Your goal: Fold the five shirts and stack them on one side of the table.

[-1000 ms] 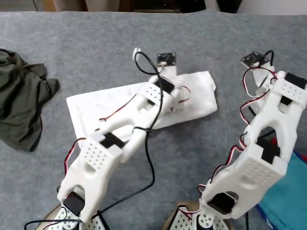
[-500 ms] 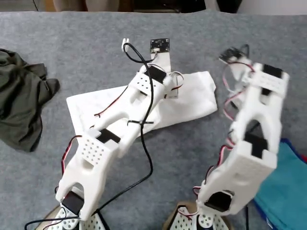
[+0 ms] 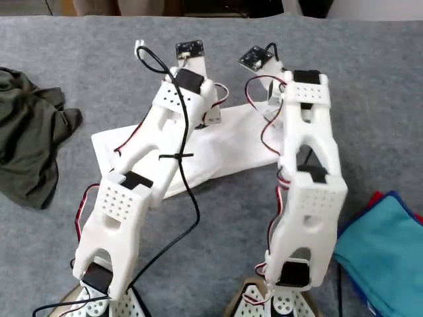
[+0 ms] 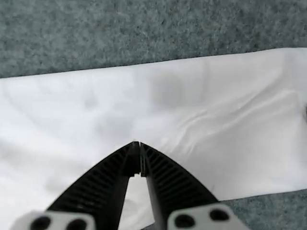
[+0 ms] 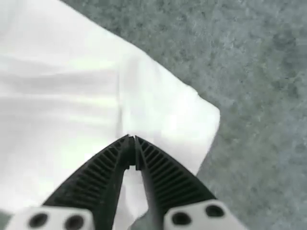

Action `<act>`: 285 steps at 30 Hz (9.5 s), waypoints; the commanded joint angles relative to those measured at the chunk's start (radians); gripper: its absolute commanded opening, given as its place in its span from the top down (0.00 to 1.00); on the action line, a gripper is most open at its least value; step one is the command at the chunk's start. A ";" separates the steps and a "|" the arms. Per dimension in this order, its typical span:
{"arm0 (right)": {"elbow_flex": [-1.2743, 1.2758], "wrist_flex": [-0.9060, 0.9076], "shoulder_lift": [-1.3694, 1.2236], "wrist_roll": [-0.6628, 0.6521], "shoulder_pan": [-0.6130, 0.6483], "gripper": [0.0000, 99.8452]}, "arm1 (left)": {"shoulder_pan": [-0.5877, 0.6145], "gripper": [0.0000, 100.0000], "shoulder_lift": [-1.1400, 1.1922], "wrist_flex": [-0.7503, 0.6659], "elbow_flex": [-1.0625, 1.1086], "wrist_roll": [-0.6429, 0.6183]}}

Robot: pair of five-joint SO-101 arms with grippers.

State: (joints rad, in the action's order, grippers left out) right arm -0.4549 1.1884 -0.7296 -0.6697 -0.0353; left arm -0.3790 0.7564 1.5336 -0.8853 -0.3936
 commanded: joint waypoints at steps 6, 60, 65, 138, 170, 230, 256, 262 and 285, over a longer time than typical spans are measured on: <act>-0.395 0.155 -0.242 0.012 -0.012 1.00 | -0.086 0.98 -0.065 0.110 -0.130 -0.005; -1.087 0.494 -0.593 -0.015 -0.019 1.00 | 0.034 0.98 -0.077 -0.267 0.327 -0.025; -1.214 0.572 -0.558 0.003 -0.004 1.00 | 0.160 0.98 -0.136 -0.143 0.273 0.028; -1.216 0.411 -0.665 0.058 -0.050 1.00 | 0.560 0.98 -0.691 -0.292 1.402 0.543; -1.213 0.551 -0.283 0.097 -0.182 1.00 | 0.671 0.80 -0.521 -0.207 0.953 0.397; -1.207 0.279 -0.533 0.399 -0.318 0.99 | 0.330 0.98 -0.185 0.138 0.275 0.245; -1.214 0.236 -0.579 0.390 -0.325 0.99 | -0.020 0.98 0.114 0.127 -0.396 0.026; -1.214 0.226 -0.584 0.367 -0.326 0.99 | -0.086 0.98 0.151 0.074 -0.462 -0.041; -1.214 0.224 -0.584 0.364 -0.326 0.99 | -0.178 0.98 0.156 -0.017 -0.459 -0.061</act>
State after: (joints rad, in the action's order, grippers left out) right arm -1.6210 1.4308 -1.3188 -0.2954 -0.3406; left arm -0.5524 0.9314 1.5351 -1.2981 -0.4473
